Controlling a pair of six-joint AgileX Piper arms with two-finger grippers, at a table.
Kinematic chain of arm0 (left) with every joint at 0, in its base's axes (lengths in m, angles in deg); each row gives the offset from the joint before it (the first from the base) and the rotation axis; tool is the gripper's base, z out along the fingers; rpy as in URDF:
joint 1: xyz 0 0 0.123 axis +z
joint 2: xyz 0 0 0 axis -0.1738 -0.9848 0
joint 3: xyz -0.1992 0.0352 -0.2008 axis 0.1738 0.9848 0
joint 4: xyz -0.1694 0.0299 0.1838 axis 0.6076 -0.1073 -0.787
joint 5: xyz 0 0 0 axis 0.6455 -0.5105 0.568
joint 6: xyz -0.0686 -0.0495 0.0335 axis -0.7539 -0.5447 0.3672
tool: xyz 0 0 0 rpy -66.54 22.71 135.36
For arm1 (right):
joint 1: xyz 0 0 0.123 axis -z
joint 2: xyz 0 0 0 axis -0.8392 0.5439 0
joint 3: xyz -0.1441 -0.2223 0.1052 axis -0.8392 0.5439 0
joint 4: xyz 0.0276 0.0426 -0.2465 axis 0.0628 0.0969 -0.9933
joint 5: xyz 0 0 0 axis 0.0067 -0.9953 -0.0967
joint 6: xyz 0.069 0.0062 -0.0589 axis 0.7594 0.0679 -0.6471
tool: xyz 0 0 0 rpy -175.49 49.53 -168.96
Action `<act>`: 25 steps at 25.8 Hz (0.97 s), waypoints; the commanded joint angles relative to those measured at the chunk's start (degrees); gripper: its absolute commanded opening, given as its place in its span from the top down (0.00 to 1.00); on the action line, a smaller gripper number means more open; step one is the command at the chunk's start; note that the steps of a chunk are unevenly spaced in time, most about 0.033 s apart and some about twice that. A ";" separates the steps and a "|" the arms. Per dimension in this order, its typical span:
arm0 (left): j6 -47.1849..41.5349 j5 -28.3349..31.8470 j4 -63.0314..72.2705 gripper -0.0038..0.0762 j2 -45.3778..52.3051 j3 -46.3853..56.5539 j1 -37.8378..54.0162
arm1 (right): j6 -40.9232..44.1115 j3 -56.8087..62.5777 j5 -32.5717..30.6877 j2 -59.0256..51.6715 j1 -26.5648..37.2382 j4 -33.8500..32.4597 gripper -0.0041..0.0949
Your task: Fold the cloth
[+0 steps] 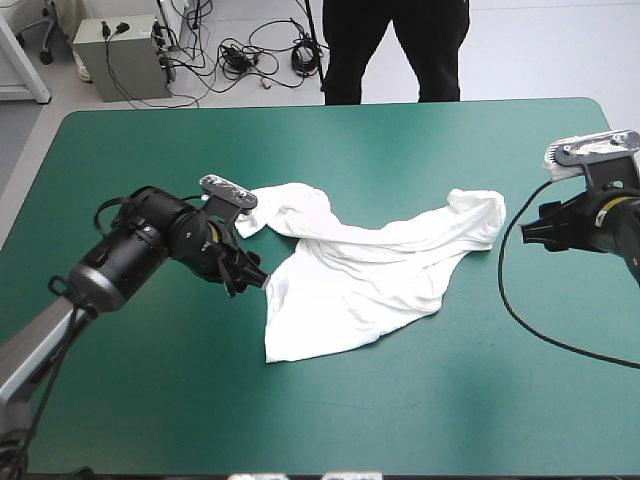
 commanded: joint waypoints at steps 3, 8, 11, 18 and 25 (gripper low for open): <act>0.54 5.81 0.86 0.31 -6.43 -1.21 -0.17 | 0.30 -1.19 3.42 -1.09 0.46 -1.21 0.30; 1.86 8.77 3.48 0.31 -12.52 -1.21 -0.17 | 0.30 -1.19 3.42 -1.09 0.46 -1.42 0.30; 3.10 10.41 5.79 0.31 -15.14 -1.21 -0.17 | 0.30 -1.19 3.69 -0.84 0.46 -1.52 0.30; 3.19 12.00 5.71 0.35 -18.18 -1.45 -0.17 | 0.30 -0.91 3.83 1.30 0.46 -1.44 0.30; 3.42 13.58 5.86 0.84 -18.41 -1.45 -0.17 | 1.82 -0.91 8.27 13.15 0.46 -0.37 0.35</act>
